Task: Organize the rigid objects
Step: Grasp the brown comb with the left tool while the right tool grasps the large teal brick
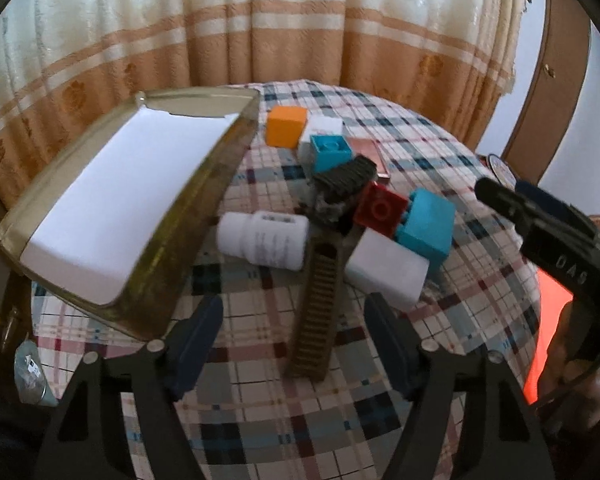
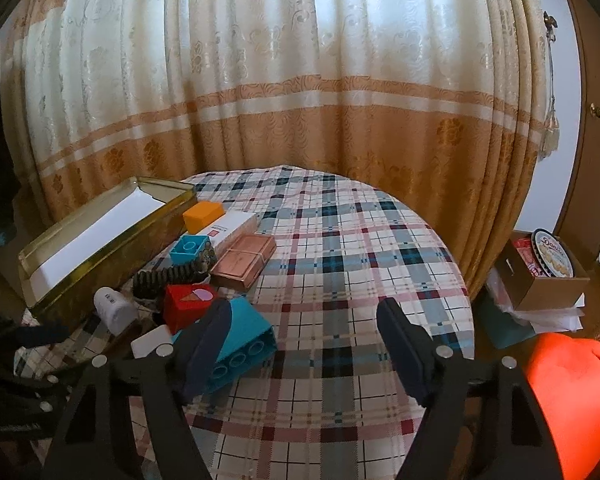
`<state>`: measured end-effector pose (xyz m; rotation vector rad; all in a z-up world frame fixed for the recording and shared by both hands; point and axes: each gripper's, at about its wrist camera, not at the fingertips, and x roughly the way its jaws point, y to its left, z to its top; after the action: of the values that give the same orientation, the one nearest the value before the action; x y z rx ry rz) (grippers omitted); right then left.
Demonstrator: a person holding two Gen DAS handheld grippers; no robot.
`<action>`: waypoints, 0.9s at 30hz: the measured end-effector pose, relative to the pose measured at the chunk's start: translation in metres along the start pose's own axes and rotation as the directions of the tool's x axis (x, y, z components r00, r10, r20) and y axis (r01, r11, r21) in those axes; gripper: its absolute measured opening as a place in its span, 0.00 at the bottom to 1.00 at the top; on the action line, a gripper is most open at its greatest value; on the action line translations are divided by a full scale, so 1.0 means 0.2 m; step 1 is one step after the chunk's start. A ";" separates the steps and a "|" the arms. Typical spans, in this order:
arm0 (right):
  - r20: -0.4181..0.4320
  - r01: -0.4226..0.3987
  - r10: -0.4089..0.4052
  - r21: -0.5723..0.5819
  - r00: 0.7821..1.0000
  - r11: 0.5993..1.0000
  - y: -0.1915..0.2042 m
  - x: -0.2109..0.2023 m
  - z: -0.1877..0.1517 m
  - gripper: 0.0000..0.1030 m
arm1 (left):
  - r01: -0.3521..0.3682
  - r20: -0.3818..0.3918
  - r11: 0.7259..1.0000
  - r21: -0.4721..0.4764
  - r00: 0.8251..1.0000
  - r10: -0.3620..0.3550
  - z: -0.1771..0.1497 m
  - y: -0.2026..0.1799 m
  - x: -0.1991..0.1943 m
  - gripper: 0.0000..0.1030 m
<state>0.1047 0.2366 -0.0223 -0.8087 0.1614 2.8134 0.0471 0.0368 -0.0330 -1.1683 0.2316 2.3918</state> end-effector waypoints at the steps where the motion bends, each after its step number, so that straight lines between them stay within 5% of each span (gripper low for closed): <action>1: -0.005 -0.019 0.019 0.003 1.000 1.000 0.00 0.00 0.00 0.75 | 0.005 -0.011 1.000 0.005 1.000 -0.005 0.00 0.00 0.01 0.71; 5: -0.037 -0.063 0.064 0.004 0.997 0.998 0.02 0.03 -0.01 0.75 | -0.006 -0.055 1.000 -0.015 0.998 0.005 -0.01 0.01 0.08 0.71; 10: -0.049 -0.082 0.082 -0.002 0.995 0.997 0.04 0.05 -0.02 0.75 | -0.003 -0.059 0.998 -0.056 0.998 -0.001 -0.02 0.06 0.10 0.55; 15: -0.086 -0.125 0.123 -0.020 0.989 0.992 0.06 0.07 -0.03 0.75 | 0.013 -0.030 0.999 -0.033 0.999 -0.014 -0.03 0.05 0.10 0.28; 27: -0.198 -0.204 0.188 -0.065 0.962 0.977 0.12 0.18 -0.04 0.75 | 0.127 -0.011 0.991 -0.027 0.992 -0.128 -0.02 0.06 0.07 0.23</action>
<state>0.0737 0.2177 -0.0464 -1.1422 0.1612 2.9385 0.0370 0.0297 -0.0463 -1.1744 0.1260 2.2831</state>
